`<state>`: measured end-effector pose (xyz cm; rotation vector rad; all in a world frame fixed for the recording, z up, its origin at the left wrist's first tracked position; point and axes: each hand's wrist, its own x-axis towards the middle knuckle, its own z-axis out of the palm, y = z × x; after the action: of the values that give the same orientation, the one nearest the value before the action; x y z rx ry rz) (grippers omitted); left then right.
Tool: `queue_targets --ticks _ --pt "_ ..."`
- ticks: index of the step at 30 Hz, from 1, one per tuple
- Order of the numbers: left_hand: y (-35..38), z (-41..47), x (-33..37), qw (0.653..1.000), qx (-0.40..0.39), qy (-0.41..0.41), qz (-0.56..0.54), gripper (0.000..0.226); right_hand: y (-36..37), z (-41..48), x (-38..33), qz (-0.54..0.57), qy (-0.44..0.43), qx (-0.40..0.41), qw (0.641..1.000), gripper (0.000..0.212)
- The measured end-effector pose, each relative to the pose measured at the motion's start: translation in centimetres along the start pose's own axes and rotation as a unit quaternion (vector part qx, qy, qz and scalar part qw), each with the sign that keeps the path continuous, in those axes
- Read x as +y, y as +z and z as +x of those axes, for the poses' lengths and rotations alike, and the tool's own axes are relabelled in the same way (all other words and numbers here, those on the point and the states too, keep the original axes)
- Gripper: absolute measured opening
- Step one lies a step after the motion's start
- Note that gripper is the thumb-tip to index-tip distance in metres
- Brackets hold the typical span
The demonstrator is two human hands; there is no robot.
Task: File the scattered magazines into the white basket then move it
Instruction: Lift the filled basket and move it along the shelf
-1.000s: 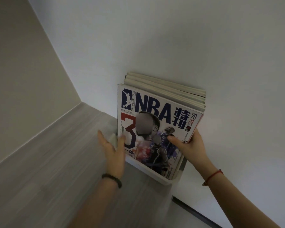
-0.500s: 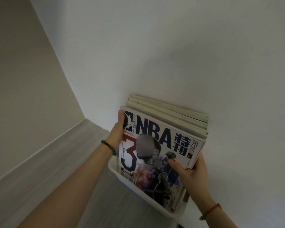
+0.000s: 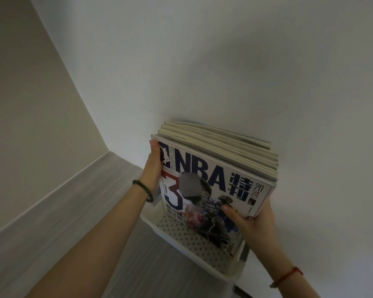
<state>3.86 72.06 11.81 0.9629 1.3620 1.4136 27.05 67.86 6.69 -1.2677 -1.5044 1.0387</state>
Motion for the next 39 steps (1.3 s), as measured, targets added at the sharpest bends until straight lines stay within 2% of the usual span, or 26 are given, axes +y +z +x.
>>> queue_targets --ticks 4,8,12,14,17,20,23,25,28,32,34,37,39 --pt "-0.5 0.0 0.1 0.999 -0.033 -0.006 -0.018 0.066 0.7 -1.3 -1.3 0.036 0.000 0.046 0.998 0.090" --pt "-0.3 0.2 0.1 0.998 -0.034 -0.016 -0.045 0.071 2.0 -1.1 -2.3 0.091 -0.009 0.113 0.989 0.070" --pt "-0.4 0.7 -0.3 0.998 -0.004 0.001 -0.065 0.062 2.6 -0.4 -2.7 0.105 0.007 0.142 0.984 0.071" --pt "-0.1 0.9 -0.3 0.999 0.013 0.001 -0.040 0.062 2.5 -0.2 -2.7 0.081 0.007 0.149 0.985 0.071" --pt "0.5 1.0 0.0 0.998 0.055 0.019 0.032 0.066 1.6 -0.5 -2.7 -0.047 -0.010 0.169 0.985 0.067" --pt "1.0 0.7 0.1 0.992 0.088 0.047 0.079 0.062 0.4 -0.6 -2.9 -0.153 -0.024 0.131 0.979 0.089" --pt "0.8 0.3 0.4 0.982 0.129 0.060 0.122 0.067 -0.8 -1.0 -3.6 -0.128 -0.004 0.076 0.989 0.083" --pt "0.5 -0.2 0.7 0.979 0.143 0.080 0.123 0.062 -1.7 -1.4 -3.6 -0.120 0.020 0.052 0.991 0.083" --pt "0.5 -1.3 0.8 0.987 0.100 0.058 0.108 0.065 -2.6 -2.7 -3.9 -0.047 0.079 -0.005 0.996 0.093" --pt "0.9 -1.8 0.9 0.999 0.031 -0.012 0.035 0.060 -1.0 -4.2 -5.3 0.089 0.117 -0.101 0.984 0.090" --pt "1.0 -1.7 1.2 0.998 0.029 -0.012 0.057 0.060 -0.2 -3.3 -5.3 0.090 0.116 -0.104 0.984 0.084" --pt "1.1 -1.9 1.6 0.995 0.028 -0.005 0.093 0.061 -1.4 -2.1 -4.4 0.089 0.163 -0.096 0.978 0.070" --pt "0.9 -2.4 1.7 0.993 0.016 0.001 0.114 0.062 -3.5 -2.5 -3.4 0.066 0.149 -0.148 0.975 0.083"
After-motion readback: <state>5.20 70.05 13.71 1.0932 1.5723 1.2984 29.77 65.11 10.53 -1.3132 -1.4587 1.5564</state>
